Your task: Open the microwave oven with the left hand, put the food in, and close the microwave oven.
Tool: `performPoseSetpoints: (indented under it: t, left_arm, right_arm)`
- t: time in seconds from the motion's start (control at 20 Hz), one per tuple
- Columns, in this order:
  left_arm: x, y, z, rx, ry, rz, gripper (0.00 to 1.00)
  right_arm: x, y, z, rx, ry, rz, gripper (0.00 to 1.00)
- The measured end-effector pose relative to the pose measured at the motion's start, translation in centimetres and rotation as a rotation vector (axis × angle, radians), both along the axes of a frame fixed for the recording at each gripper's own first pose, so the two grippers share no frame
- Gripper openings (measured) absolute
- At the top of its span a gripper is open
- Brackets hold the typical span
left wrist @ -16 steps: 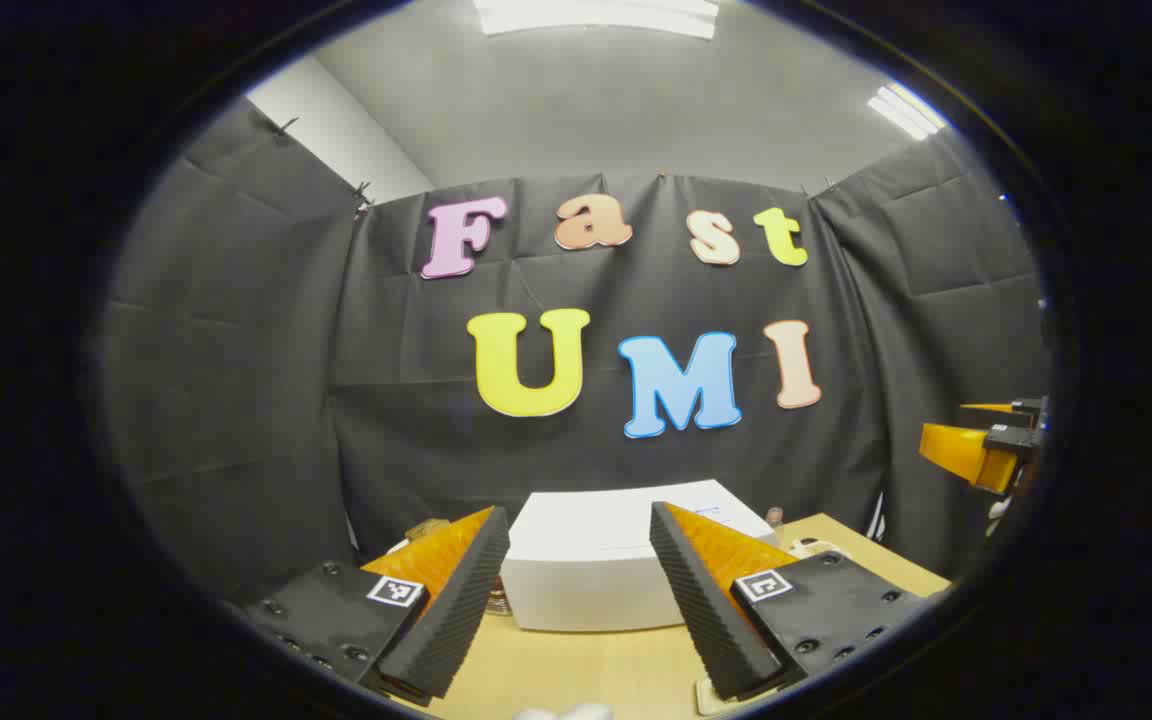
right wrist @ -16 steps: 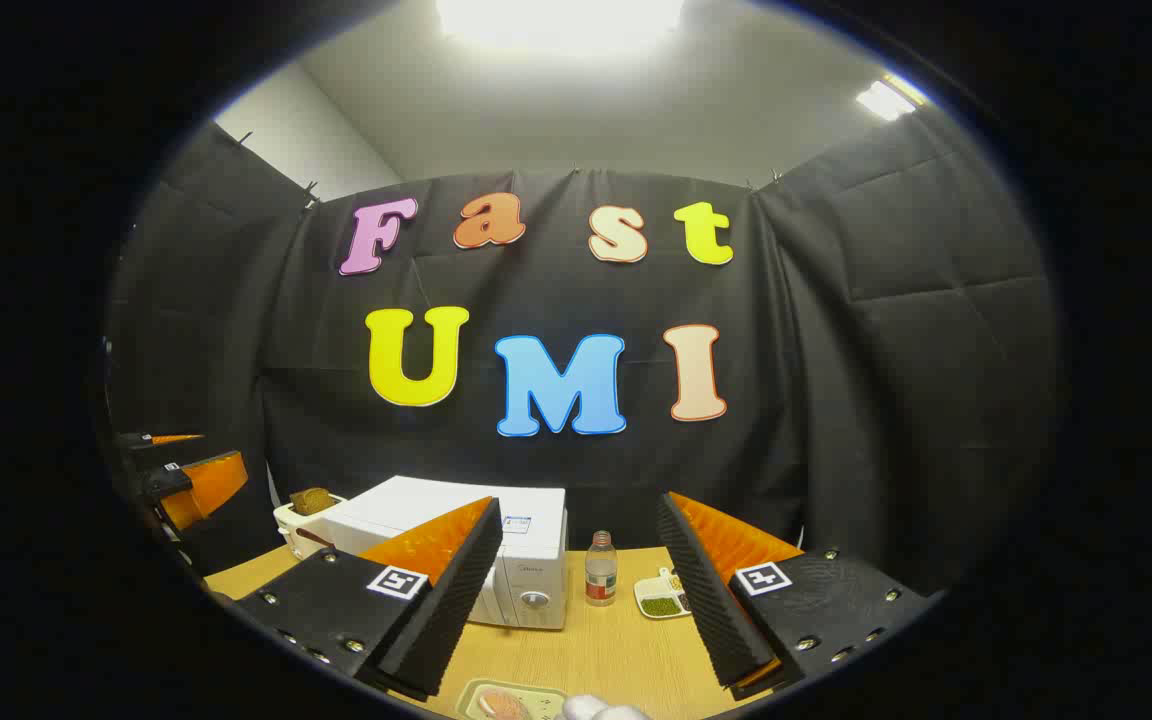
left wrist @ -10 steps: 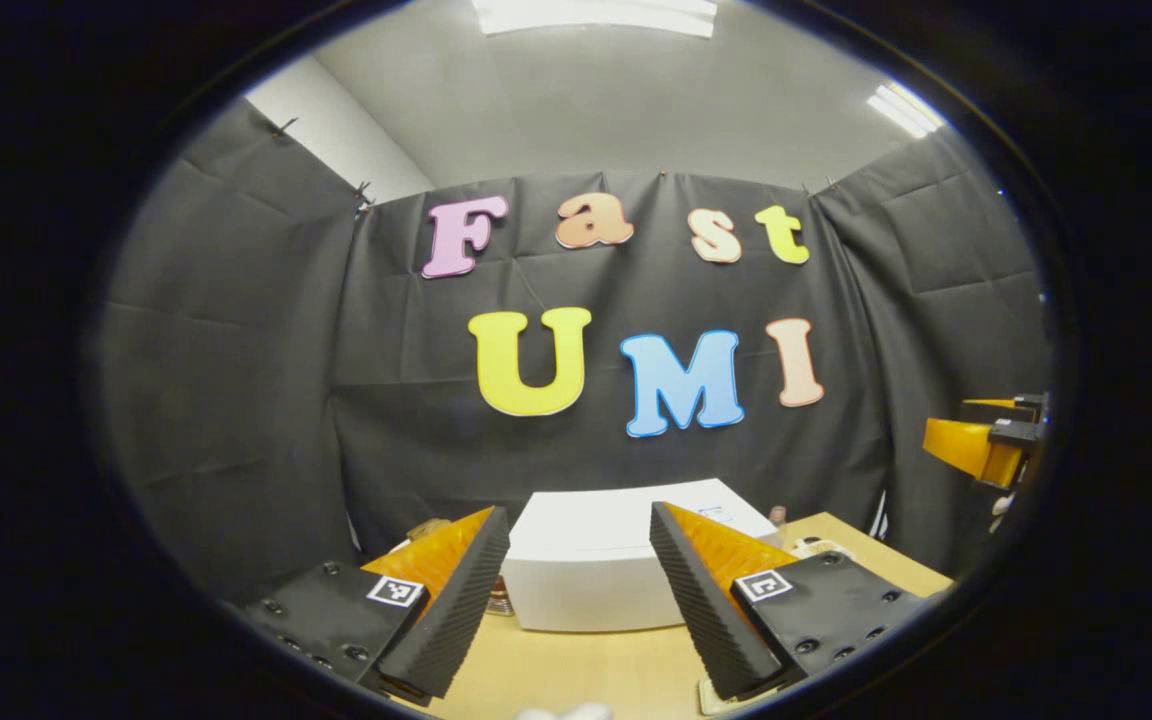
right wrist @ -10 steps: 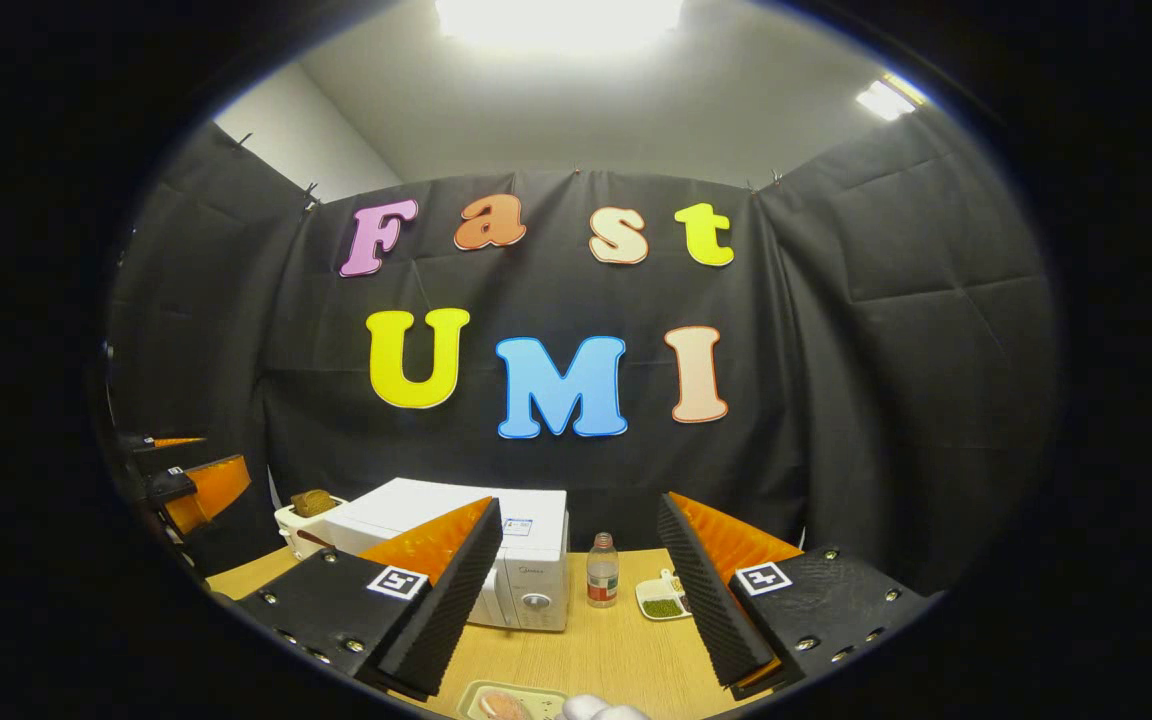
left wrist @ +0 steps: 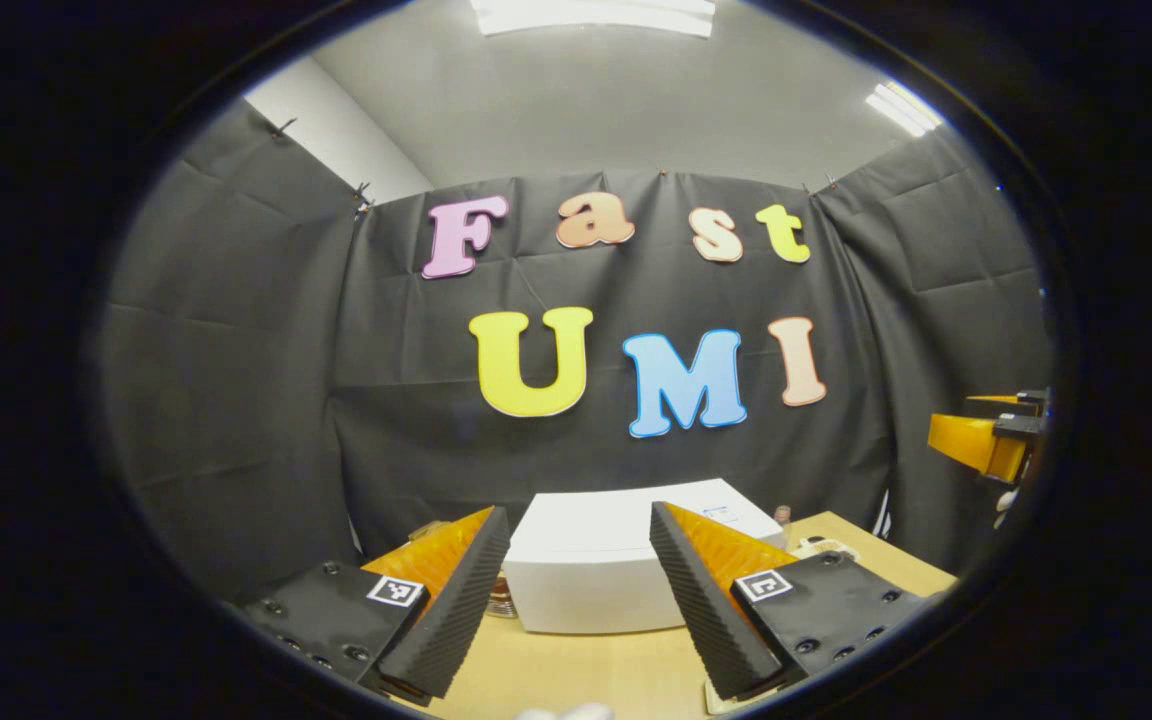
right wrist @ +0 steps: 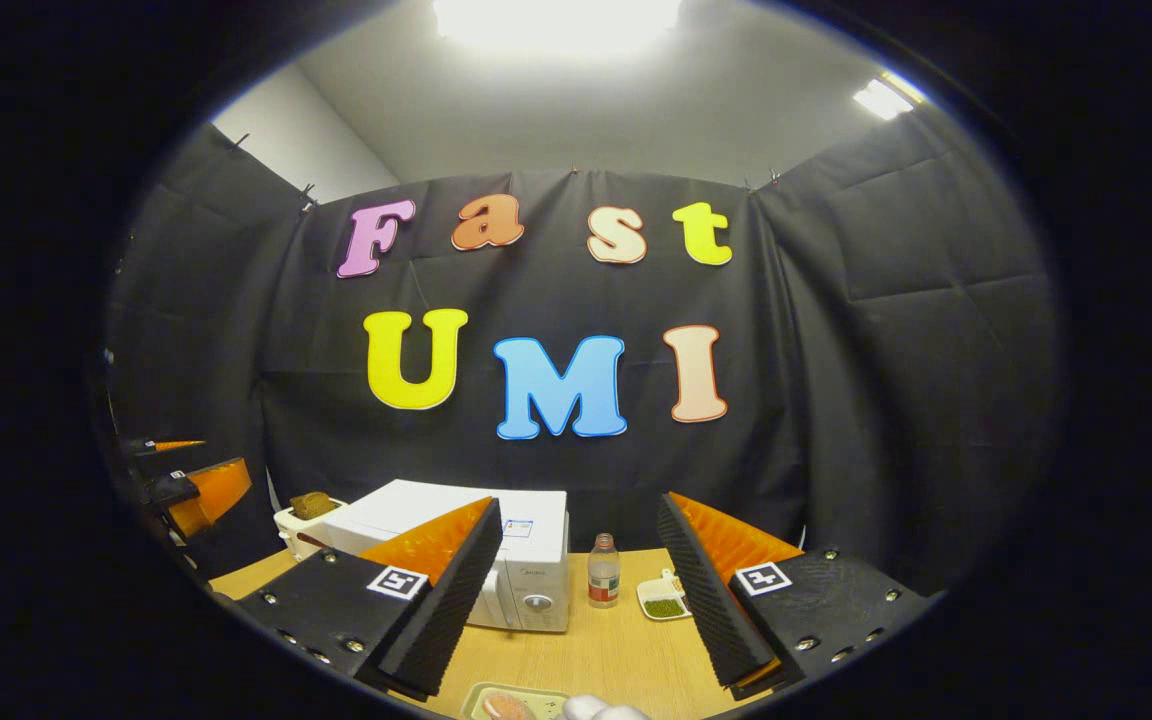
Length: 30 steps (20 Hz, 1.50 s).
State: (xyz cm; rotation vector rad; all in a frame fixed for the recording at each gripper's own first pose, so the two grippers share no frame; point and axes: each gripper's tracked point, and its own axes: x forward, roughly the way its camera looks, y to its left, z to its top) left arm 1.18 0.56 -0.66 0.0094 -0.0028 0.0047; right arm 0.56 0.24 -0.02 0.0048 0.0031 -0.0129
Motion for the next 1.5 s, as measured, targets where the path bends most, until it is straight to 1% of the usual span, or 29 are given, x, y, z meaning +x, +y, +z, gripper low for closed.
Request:
performPoseSetpoints:
  t: [0.2,0.4,0.45,0.5,0.55,0.6,0.7,0.8,0.9,1.0,1.1,1.25,1.3,1.35,1.4,1.45,1.5]
  left_arm:
    - [0.3,-0.1,-1.0,0.004,0.008,-0.004,0.99]
    - [1.4,-0.6,-3.3,0.013,0.029,-0.011,0.99]
    - [1.8,-1.2,-3.9,0.010,0.031,-0.021,0.99]
    - [2.0,-1.7,-4.7,0.010,0.027,-0.033,0.97]
    - [2.3,-2.4,-5.4,0.019,0.012,-0.043,1.00]
    - [2.7,-3.2,-6.7,0.025,0.011,-0.053,1.00]
    - [3.5,-5.4,-9.2,0.013,0.018,-0.087,1.00]
    - [4.6,-8.1,-12.0,-0.008,0.036,-0.117,0.95]
    - [5.9,-11.0,-15.5,-0.011,0.069,-0.138,0.99]
    - [7.5,-14.1,-19.0,-0.022,0.087,-0.164,1.00]
    - [9.3,-16.7,-23.1,-0.022,0.124,-0.171,0.99]
    - [12.3,-19.6,-28.0,-0.042,0.180,-0.170,0.99]
    - [13.2,-20.6,-28.7,-0.056,0.183,-0.174,0.97]
    - [14.2,-21.3,-29.2,-0.062,0.178,-0.173,0.98]
    - [15.2,-21.9,-29.7,-0.060,0.179,-0.171,0.95]
    - [16.2,-22.3,-30.0,-0.059,0.178,-0.168,0.97]
    - [17.2,-22.8,-30.5,-0.056,0.171,-0.167,0.97]
  right_arm:
    - [0.0,0.0,0.1,-0.002,-0.002,-0.005,0.96]
    - [0.2,-0.4,0.1,-0.010,-0.001,-0.015,0.96]
    - [0.2,-0.7,0.1,-0.010,0.000,-0.019,0.96]
    - [0.3,-0.9,0.2,-0.009,-0.001,-0.024,0.96]
    - [0.3,-1.1,0.4,-0.011,0.001,-0.027,0.96]
    - [0.4,-1.5,0.4,-0.009,0.005,-0.031,0.96]
    - [0.6,-2.2,0.6,-0.016,0.014,-0.031,0.96]
    - [0.8,-3.2,0.5,-0.029,0.029,-0.041,0.96]
    - [1.1,-3.5,0.5,-0.047,0.048,-0.041,0.96]
    - [1.5,-4.1,0.0,-0.095,0.073,-0.050,0.96]
    - [2.0,-3.8,-0.3,-0.124,0.094,-0.034,0.96]
    - [2.8,-3.6,-0.7,-0.146,0.114,-0.016,0.96]
    - [3.1,-3.4,-1.2,-0.159,0.123,-0.006,0.95]
    - [3.4,-3.3,-1.5,-0.175,0.128,-0.003,0.95]
    - [3.8,-3.3,-1.6,-0.188,0.129,0.002,0.95]
    - [4.0,-3.3,-1.9,-0.193,0.134,0.003,0.95]
    - [4.2,-3.4,-2.4,-0.185,0.140,0.007,0.95]
